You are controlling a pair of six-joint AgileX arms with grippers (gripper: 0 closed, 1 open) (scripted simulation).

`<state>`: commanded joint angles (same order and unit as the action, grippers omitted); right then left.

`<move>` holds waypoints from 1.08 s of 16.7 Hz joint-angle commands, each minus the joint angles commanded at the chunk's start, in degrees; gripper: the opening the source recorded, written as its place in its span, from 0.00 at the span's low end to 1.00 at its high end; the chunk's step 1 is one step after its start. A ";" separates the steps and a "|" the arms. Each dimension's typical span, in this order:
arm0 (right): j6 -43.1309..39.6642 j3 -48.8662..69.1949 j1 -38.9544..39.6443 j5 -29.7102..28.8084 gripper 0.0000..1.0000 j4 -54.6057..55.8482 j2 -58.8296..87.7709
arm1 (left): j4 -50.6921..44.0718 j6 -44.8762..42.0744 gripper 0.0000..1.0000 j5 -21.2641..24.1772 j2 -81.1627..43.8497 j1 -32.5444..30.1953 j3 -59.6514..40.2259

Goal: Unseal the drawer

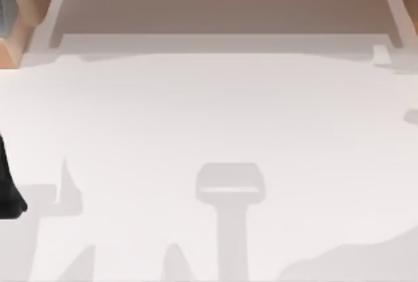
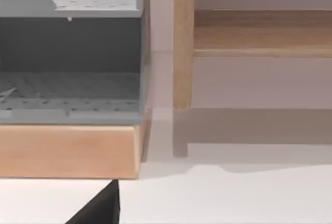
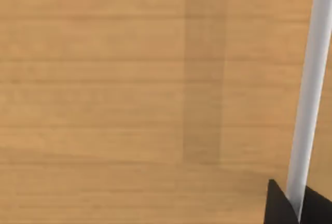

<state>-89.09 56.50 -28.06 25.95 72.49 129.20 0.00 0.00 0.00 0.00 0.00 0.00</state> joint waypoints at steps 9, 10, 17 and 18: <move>-0.03 -4.85 -1.02 1.70 0.00 3.17 -2.22 | 0.00 0.00 1.00 0.00 0.00 0.00 0.00; -0.03 -6.48 -1.55 2.35 0.00 4.14 -2.93 | 0.00 0.00 1.00 0.00 0.00 0.00 0.00; 0.10 -16.77 -5.52 5.75 0.00 10.05 -6.94 | 0.00 0.00 1.00 0.00 0.00 0.00 0.00; 0.10 -16.77 -5.52 5.75 0.00 10.05 -6.94 | 0.00 0.00 1.00 0.00 0.00 0.00 0.00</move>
<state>-88.99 39.73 -33.58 31.71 82.54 122.26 0.00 0.00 0.00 0.00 0.00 0.00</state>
